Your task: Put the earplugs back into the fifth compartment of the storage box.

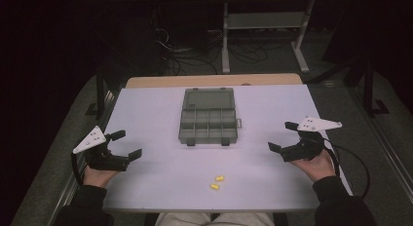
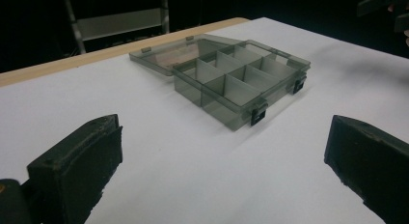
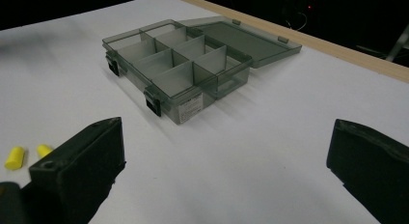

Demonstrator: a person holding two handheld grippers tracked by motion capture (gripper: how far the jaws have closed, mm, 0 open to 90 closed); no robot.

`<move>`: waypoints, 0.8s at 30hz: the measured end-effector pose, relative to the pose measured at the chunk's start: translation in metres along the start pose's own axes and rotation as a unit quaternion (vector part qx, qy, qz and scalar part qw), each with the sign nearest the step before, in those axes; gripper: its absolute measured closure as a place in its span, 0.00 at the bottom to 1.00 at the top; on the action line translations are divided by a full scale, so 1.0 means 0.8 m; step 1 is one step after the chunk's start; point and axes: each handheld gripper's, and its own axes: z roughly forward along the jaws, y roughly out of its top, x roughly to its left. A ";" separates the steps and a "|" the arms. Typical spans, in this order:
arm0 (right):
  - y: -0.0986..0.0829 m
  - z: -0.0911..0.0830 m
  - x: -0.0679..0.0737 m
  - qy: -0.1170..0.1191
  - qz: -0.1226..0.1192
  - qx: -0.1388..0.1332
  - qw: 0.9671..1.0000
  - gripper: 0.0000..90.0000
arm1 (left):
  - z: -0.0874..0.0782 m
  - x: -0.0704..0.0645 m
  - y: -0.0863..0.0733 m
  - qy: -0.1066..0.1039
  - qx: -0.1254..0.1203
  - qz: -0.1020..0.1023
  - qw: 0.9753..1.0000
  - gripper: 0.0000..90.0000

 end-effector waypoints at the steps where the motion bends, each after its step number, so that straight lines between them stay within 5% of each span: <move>1: -0.001 0.000 0.000 0.002 0.001 0.002 1.000 0.00 | 0.000 -0.001 0.000 0.000 0.002 0.001 1.000 0.00; 16: -0.001 -0.003 0.001 -0.001 0.004 0.000 1.000 0.00 | 0.010 -0.001 0.004 0.005 0.038 0.014 0.999 0.00; 24: -0.001 -0.003 0.003 0.003 0.000 0.002 1.000 0.00 | 0.018 -0.014 0.018 -0.009 0.061 0.041 0.997 0.00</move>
